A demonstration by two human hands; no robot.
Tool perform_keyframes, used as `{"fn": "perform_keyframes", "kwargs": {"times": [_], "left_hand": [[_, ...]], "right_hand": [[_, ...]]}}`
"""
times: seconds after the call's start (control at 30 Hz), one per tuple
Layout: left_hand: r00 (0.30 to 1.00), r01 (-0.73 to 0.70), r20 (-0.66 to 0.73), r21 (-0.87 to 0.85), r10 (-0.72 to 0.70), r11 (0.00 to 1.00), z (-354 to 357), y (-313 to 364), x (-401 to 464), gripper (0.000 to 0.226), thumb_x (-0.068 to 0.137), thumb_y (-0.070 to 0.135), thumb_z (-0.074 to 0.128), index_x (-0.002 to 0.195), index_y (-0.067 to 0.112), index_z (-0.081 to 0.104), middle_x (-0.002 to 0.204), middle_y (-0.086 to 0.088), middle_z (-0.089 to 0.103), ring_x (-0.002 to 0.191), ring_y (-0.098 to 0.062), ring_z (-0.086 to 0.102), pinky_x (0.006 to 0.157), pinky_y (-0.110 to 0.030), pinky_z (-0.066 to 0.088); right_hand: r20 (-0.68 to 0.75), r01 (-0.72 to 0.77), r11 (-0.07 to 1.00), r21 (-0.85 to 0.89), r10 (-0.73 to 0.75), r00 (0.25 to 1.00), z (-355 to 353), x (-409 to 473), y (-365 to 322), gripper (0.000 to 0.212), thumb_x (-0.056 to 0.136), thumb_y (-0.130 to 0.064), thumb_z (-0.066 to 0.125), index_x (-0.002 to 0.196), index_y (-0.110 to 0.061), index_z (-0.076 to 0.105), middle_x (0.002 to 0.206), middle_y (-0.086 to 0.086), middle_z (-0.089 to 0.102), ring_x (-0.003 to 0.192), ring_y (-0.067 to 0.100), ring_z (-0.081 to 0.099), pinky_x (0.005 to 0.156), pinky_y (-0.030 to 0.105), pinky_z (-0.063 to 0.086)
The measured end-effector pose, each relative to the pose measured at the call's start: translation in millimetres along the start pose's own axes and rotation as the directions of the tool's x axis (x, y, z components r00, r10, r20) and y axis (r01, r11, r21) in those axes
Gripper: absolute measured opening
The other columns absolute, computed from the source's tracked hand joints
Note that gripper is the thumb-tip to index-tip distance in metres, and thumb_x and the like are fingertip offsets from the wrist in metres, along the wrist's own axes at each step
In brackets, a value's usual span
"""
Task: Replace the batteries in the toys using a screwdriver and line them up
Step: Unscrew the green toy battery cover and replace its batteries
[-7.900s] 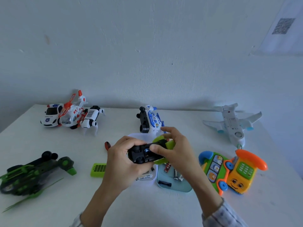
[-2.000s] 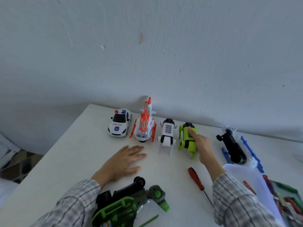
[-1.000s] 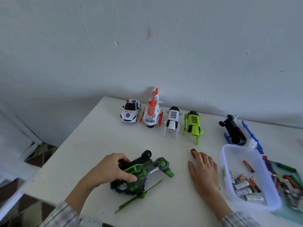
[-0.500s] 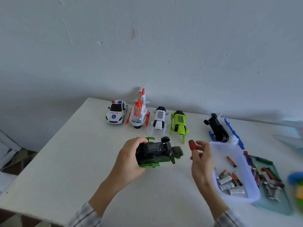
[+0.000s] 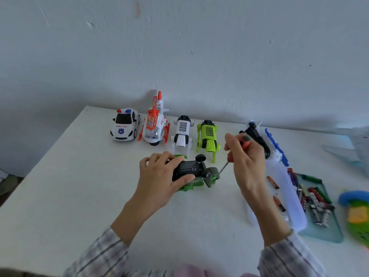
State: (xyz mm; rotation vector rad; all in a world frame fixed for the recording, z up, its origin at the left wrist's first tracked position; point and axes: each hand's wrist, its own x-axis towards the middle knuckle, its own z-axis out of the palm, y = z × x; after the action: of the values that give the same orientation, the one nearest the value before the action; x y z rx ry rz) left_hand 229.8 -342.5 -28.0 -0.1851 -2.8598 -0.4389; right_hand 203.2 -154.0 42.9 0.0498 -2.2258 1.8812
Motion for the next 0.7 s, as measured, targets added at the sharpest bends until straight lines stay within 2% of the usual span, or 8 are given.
{"fn": "perform_keyframes", "kwargs": {"times": [0.07, 0.13, 0.23, 0.37, 0.47, 0.57, 0.7], "left_hand": [[0.994, -0.04, -0.096, 0.112, 0.051, 0.993, 3, 1, 2, 0.07, 0.085, 0.074, 0.023, 0.111, 0.027, 0.069, 0.098, 0.006, 0.063, 0.094, -0.023, 0.057, 0.082, -0.045, 0.039], [0.988, -0.075, -0.125, 0.157, 0.095, 0.985, 4, 3, 4, 0.062, 0.083, 0.07, 0.03, 0.103, 0.029, 0.071, 0.093, 0.007, 0.063, 0.092, -0.024, 0.058, 0.083, -0.043, 0.032], [0.982, -0.115, -0.127, 0.174, 0.138, 0.978, 4, 13, 6, 0.05, 0.084, 0.062, 0.035, 0.093, 0.029, 0.071, 0.091, 0.009, 0.064, 0.092, -0.021, 0.059, 0.082, -0.04, 0.025], [0.985, -0.104, -0.112, 0.198, 0.128, 0.975, 8, 25, 8, 0.044, 0.086, 0.047, 0.035, 0.098, 0.022, 0.069, 0.092, 0.007, 0.067, 0.088, -0.019, 0.061, 0.082, -0.041, 0.026], [0.989, -0.102, -0.088, 0.206, 0.122, 0.973, 9, 23, 12, 0.044, 0.087, 0.049, 0.035, 0.098, 0.022, 0.068, 0.091, 0.007, 0.066, 0.083, -0.019, 0.062, 0.081, -0.04, 0.027], [0.989, -0.105, -0.075, 0.216, 0.124, 0.971, 10, 21, 13, 0.043, 0.087, 0.05, 0.035, 0.098, 0.023, 0.067, 0.091, 0.007, 0.067, 0.082, -0.019, 0.063, 0.082, -0.04, 0.028], [0.99, -0.103, -0.075, 0.205, 0.12, 0.973, 10, 21, 12, 0.042, 0.086, 0.051, 0.037, 0.098, 0.023, 0.066, 0.092, 0.008, 0.066, 0.083, -0.018, 0.063, 0.083, -0.041, 0.029]], "right_hand": [[-0.016, 0.078, 0.99, -0.117, -0.08, 0.997, -1, 3, -10, 0.044, 0.093, -0.036, 0.055, 0.074, 0.004, 0.053, 0.066, 0.022, 0.059, 0.054, 0.018, 0.049, 0.055, 0.031, 0.041], [0.0, 0.144, 0.971, -0.191, -0.147, 0.989, 0, 6, -19, 0.043, 0.09, -0.042, 0.055, 0.074, -0.002, 0.055, 0.065, 0.02, 0.061, 0.056, 0.026, 0.055, 0.057, 0.036, 0.045], [0.022, 0.231, 0.951, -0.205, -0.231, 0.973, 4, 12, -18, 0.032, 0.089, -0.036, 0.06, 0.076, -0.007, 0.054, 0.057, 0.011, 0.059, 0.056, 0.032, 0.057, 0.053, 0.042, 0.046], [0.008, 0.257, 0.948, -0.186, -0.26, 0.966, 7, 15, -3, 0.035, 0.088, -0.038, 0.063, 0.073, -0.009, 0.049, 0.055, 0.013, 0.056, 0.052, 0.038, 0.056, 0.05, 0.048, 0.047], [-0.022, 0.265, 0.952, -0.153, -0.271, 0.962, 8, 16, 4, 0.039, 0.084, -0.045, 0.056, 0.071, -0.01, 0.047, 0.053, 0.009, 0.053, 0.049, 0.038, 0.055, 0.048, 0.049, 0.046], [-0.032, 0.291, 0.947, -0.135, -0.297, 0.954, 11, 16, 6, 0.038, 0.085, -0.043, 0.055, 0.069, -0.01, 0.046, 0.051, 0.008, 0.052, 0.046, 0.035, 0.055, 0.046, 0.047, 0.046], [0.009, 0.328, 0.93, -0.166, -0.331, 0.944, 14, 17, 5, 0.035, 0.086, -0.044, 0.054, 0.069, -0.014, 0.045, 0.05, 0.018, 0.047, 0.046, 0.041, 0.051, 0.045, 0.047, 0.044]]}}
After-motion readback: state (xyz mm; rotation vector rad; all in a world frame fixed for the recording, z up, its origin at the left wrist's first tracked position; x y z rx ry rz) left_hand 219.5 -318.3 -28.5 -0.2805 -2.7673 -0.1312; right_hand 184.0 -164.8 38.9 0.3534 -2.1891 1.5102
